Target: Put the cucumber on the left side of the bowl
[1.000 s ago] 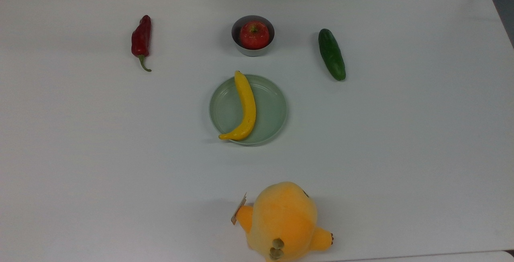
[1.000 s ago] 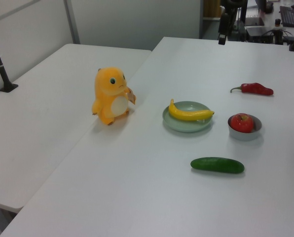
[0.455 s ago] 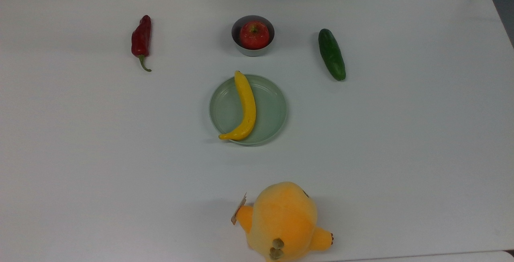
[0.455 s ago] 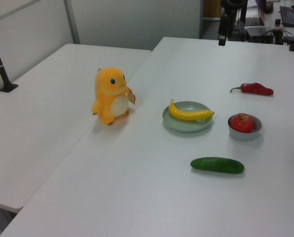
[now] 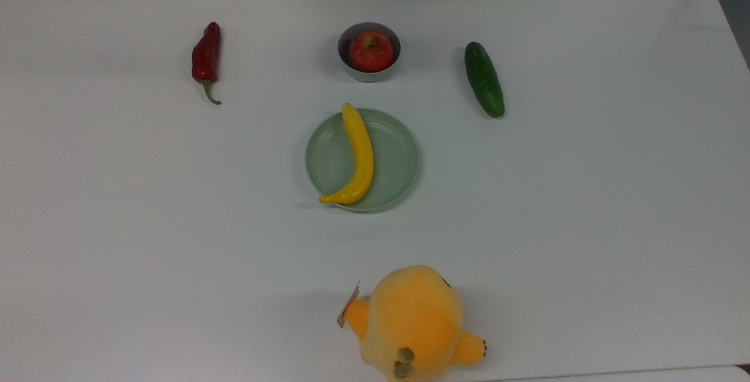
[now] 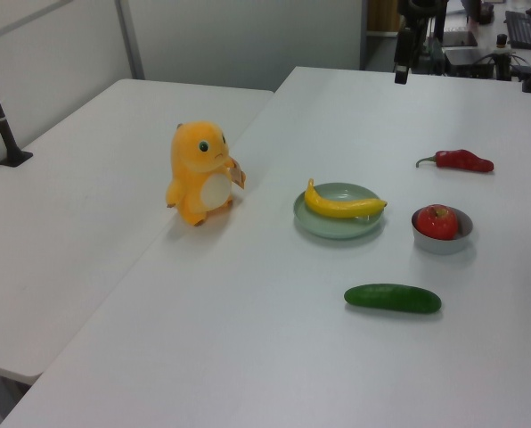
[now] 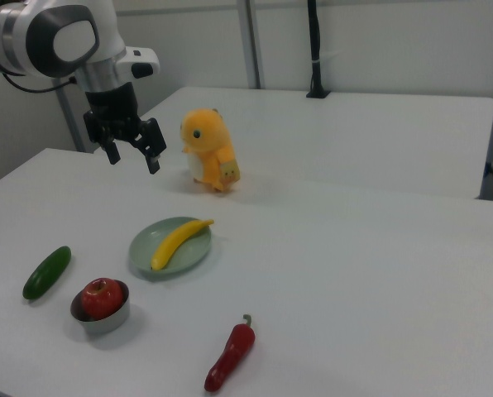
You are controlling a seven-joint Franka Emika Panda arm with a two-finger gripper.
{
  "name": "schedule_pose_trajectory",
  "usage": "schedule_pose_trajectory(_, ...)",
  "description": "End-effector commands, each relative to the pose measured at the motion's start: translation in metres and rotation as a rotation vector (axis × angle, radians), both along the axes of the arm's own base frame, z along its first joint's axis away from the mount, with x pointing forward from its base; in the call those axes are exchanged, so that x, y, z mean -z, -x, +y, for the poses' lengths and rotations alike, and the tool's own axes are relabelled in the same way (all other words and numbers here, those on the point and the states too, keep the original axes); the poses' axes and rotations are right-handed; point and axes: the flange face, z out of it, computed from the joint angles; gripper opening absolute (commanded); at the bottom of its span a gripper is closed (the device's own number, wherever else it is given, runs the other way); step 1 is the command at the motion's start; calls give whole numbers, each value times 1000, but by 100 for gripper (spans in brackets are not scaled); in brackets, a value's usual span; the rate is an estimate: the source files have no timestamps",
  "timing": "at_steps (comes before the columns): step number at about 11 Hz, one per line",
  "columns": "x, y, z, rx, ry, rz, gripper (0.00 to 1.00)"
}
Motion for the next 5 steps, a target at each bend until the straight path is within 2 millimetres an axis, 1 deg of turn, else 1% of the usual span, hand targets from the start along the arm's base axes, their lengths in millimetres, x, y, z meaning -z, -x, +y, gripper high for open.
schedule_pose_trajectory(1,6,3,2,-34,-3,23,100)
schedule_pose_trajectory(3,9,6,5,-45,-3,36,100)
schedule_pose_trajectory(5,14,9,17,-136,-1,60,100)
